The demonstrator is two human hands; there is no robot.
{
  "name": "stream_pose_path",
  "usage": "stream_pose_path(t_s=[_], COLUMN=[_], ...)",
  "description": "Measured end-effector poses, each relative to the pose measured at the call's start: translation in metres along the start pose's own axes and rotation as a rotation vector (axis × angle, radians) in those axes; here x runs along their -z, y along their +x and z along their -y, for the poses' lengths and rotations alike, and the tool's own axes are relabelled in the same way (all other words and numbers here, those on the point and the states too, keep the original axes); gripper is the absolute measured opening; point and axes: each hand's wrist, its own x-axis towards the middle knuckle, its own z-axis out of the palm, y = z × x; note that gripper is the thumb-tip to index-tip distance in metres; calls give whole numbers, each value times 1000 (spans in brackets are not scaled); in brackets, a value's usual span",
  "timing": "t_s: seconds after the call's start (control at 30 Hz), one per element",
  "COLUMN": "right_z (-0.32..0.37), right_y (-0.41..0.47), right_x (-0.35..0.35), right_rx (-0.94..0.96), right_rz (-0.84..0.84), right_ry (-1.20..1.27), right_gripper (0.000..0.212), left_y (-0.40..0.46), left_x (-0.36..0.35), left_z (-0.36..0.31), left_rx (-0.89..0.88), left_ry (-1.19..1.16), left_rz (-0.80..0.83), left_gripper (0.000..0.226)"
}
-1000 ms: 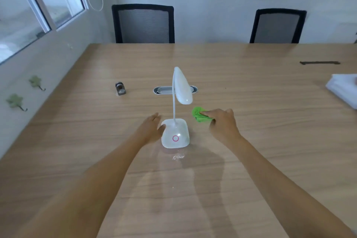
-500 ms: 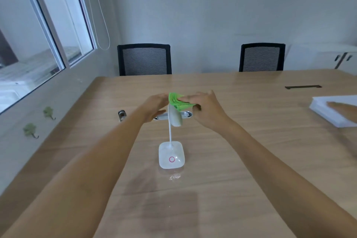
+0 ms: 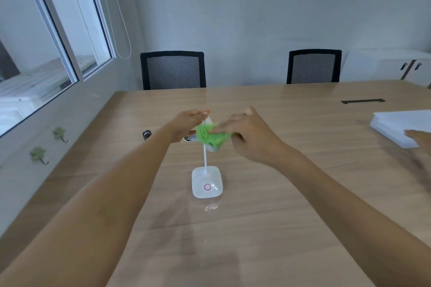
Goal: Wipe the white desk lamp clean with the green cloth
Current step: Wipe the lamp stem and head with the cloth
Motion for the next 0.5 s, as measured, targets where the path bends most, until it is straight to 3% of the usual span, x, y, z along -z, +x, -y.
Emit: stream_pose_path(t_s=[0.07,0.17,0.23,0.4,0.5], right_z=[-12,-22,-17,9,7], right_y=[23,32,22,-26,-12], right_x=[-10,-27,-31,-10,1], right_rx=[-124,-205,-198,12,-51], right_rz=[-14,129,172,89,33], right_ry=[-79,-136,-127,-45,5], right_gripper=[62,62,63,67,60], left_y=[-1,-3,-5,-3,-3], left_x=[-2,-4,-5,-4,-4], left_z=[-1,-4,-6,-3,-4], left_rx=[12,33,42,48,53], left_ry=[13,19,11,20,12], left_rz=[6,-36,-32,-8,-16], left_gripper=[28,28,31,37,34])
